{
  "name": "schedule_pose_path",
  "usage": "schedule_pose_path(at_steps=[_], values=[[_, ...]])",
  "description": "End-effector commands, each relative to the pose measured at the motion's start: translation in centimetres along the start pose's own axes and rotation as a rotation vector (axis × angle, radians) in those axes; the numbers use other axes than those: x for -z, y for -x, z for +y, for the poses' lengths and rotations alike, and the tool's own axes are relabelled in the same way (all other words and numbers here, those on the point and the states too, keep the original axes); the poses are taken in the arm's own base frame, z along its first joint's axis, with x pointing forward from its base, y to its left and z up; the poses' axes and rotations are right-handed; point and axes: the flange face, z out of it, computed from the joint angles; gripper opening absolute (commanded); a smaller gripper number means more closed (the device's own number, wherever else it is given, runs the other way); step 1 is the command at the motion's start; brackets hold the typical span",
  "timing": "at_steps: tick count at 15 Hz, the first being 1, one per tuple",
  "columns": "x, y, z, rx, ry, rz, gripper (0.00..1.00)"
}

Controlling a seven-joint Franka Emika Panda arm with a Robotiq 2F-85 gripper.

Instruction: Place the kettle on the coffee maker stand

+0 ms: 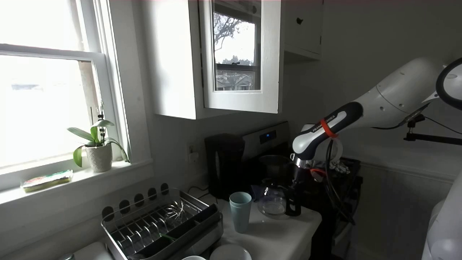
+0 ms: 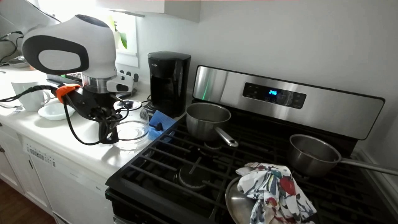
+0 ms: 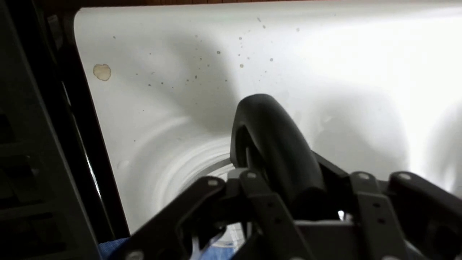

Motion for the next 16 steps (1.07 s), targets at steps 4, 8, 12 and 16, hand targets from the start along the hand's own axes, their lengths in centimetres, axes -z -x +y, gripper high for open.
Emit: schedule_pose_path(at_steps=[4,8,12,16], values=[[-0.1,-0.5,0.6,0.006,-0.018,0.017,0.17],[-0.1,-0.6,0.7,0.007,-0.02,0.022,0.03],[0.5,-1.0,0.9,0.029,0.007,0.048,0.0],[1.1,-1.4,1.1,0.047,0.024,0.086,0.0]])
